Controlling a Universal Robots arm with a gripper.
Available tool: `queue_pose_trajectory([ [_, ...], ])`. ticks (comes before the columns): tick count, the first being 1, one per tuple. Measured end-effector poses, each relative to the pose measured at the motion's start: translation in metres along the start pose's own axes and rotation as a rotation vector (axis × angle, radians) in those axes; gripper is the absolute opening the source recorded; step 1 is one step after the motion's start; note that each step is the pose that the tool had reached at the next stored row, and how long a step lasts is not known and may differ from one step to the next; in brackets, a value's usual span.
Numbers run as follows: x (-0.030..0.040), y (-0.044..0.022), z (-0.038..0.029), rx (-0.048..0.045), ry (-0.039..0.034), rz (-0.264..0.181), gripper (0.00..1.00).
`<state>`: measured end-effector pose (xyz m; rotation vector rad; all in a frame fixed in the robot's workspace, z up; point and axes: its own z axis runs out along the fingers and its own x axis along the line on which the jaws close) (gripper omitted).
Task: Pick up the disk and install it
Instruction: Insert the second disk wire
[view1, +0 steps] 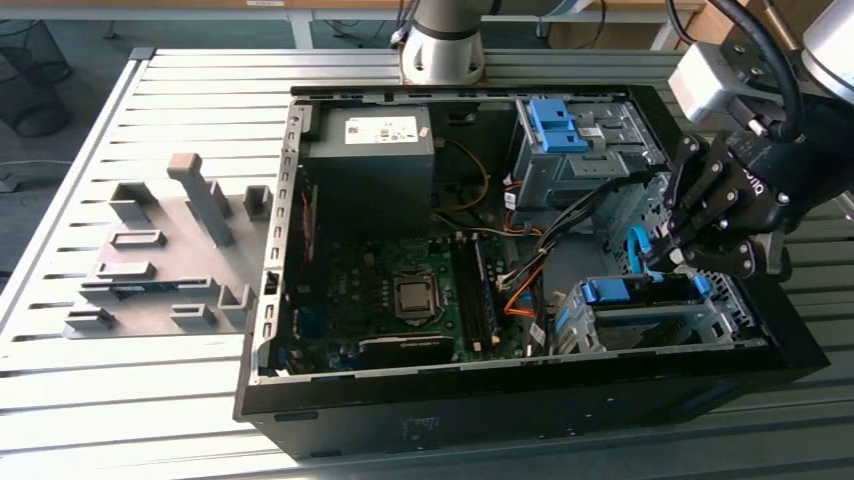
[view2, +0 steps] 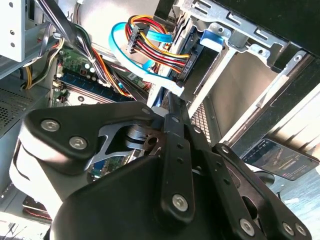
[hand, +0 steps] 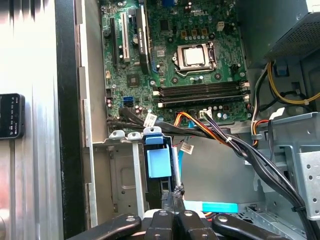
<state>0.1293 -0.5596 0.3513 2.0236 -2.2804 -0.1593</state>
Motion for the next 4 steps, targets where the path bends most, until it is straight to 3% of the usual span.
queue_pose_trajectory([
  [4,0.0,0.0,0.0,-0.0001,-0.0006,0.0,0.11],
])
